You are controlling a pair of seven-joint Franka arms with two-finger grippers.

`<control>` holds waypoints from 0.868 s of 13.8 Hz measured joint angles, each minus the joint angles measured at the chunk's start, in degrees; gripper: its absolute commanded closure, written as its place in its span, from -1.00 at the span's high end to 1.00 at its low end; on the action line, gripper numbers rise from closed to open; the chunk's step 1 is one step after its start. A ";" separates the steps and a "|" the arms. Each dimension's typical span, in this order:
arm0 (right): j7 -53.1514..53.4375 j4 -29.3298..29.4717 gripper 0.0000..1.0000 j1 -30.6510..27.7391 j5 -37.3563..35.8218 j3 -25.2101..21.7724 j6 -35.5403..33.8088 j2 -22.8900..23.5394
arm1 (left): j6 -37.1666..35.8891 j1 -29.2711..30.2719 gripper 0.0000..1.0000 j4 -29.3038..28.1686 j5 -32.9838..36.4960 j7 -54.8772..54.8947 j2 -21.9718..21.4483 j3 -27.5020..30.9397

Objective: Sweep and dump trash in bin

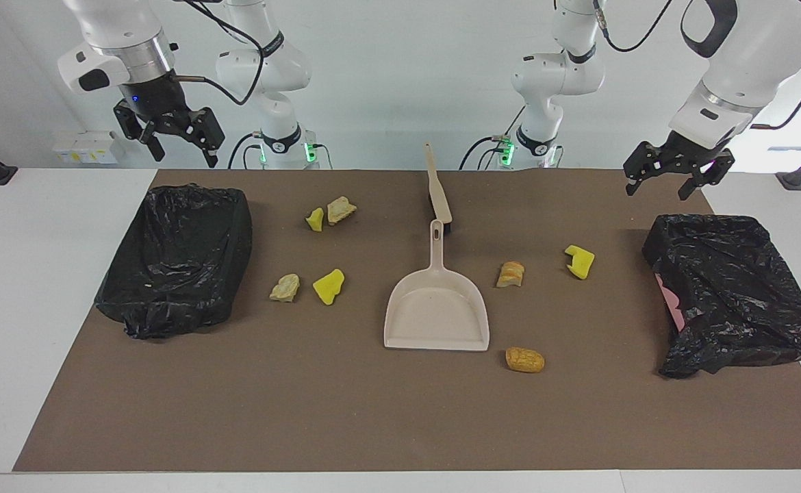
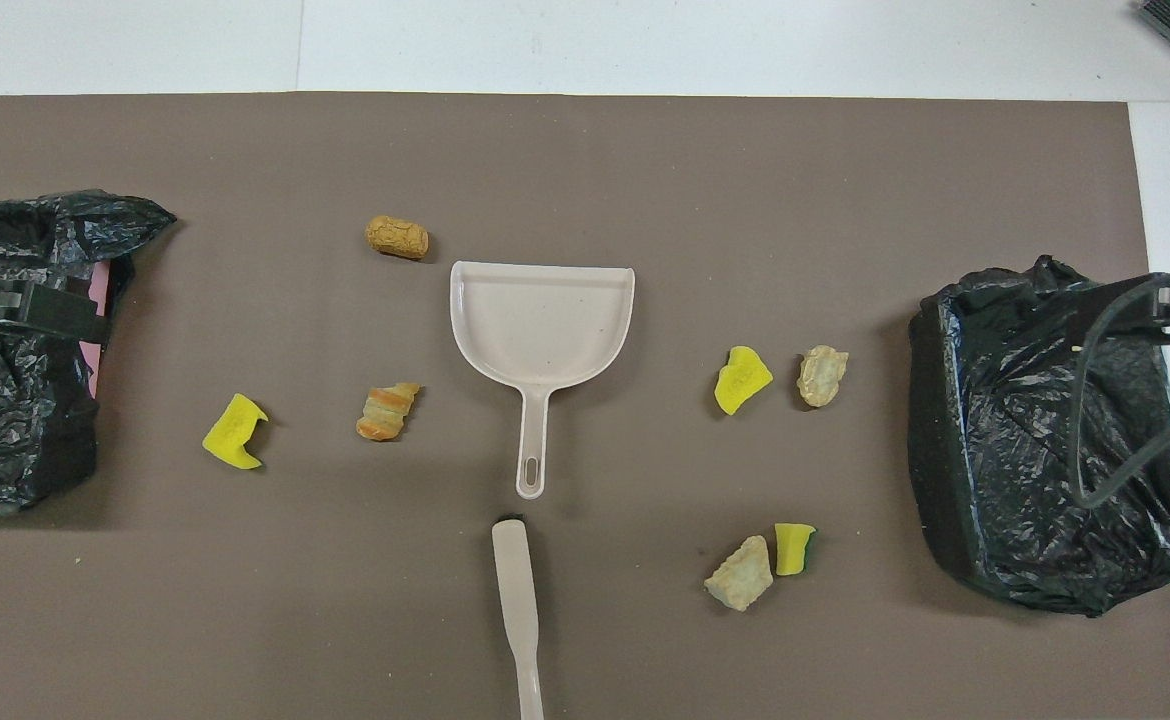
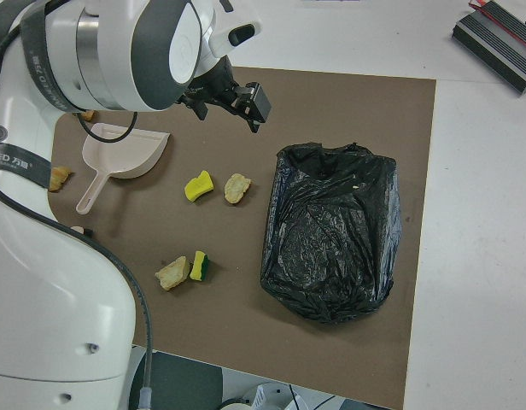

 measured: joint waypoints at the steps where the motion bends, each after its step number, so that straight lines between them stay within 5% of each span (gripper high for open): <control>1: 0.00 0.00 1.00 0.00 0.00 0.00 0.00 0.00 | 0.01 0.00 1.00 0.00 0.00 0.00 0.00 -0.01; 12: 0.00 0.00 1.00 -0.02 0.01 -0.13 -0.02 0.00 | -0.39 0.06 1.00 -1.23 0.00 0.00 -0.48 0.20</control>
